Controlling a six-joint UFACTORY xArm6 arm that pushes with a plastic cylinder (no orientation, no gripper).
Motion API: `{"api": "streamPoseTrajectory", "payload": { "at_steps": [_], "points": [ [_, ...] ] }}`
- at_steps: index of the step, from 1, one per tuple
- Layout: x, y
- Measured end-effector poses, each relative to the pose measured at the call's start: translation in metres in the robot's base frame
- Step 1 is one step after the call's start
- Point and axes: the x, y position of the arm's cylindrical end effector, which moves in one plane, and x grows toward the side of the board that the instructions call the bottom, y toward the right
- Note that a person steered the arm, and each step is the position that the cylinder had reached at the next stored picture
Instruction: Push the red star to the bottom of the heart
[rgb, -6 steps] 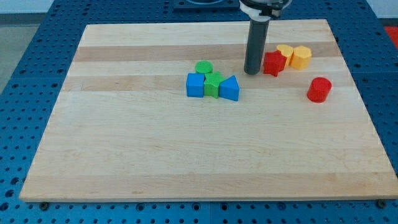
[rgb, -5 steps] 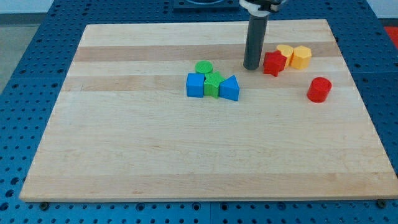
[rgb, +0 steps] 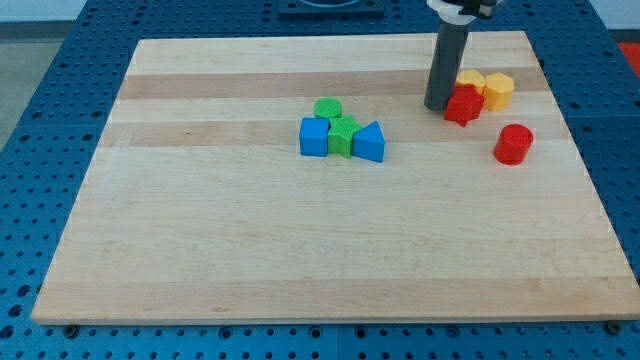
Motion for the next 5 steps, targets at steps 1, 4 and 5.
{"api": "streamPoseTrajectory", "payload": {
  "at_steps": [1,4,5],
  "points": [
    [-0.019,-0.005],
    [-0.072,0.025],
    [-0.070,0.027]
  ]
}}
